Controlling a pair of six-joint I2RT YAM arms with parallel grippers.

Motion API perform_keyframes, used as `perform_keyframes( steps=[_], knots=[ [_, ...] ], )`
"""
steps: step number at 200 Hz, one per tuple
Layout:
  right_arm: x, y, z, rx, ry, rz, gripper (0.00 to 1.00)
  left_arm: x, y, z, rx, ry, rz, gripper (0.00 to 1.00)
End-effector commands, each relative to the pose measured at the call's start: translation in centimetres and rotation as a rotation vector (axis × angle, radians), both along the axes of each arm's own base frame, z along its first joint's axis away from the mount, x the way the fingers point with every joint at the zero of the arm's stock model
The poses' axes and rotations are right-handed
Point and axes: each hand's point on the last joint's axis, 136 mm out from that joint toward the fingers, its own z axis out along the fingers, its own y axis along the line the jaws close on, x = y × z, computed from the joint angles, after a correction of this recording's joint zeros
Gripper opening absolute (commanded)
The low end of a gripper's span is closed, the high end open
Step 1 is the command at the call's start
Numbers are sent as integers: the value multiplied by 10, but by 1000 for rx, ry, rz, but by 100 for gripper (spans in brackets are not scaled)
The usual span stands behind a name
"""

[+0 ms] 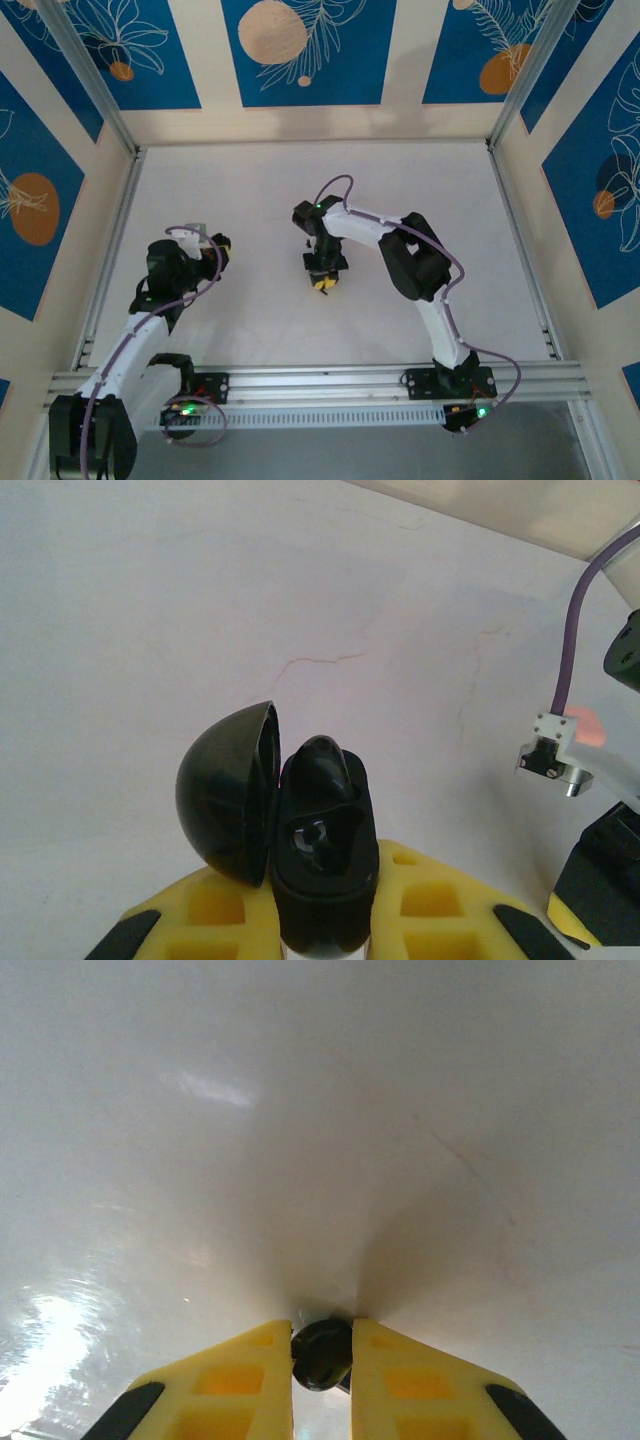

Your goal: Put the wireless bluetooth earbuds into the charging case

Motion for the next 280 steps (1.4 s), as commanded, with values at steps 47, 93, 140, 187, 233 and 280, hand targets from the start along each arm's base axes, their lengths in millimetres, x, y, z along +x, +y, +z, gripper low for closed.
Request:
perform_keyframes(
  steps=[47, 93, 140, 187, 233, 280],
  knots=[
    [29, -15, 21, 109, -237, -92, 17, -6, -69, -8, -26, -122, -271, 12],
    [52, -12, 39, 249, -395, -140, 16, -18, -116, -29, -8, -187, -459, 12],
    [58, -11, 63, 376, -535, -178, 16, -23, -140, -39, 14, -293, -564, 13],
    [59, -16, 93, 461, -665, -182, 15, -28, -165, -49, -65, -366, -658, 12],
    [57, -2, 127, 591, -784, -105, 15, -40, -196, -54, -10, -431, -774, 12],
    [49, 20, 156, 689, -911, -3, 15, -32, -202, -44, -29, -455, -771, 12]
  ],
)
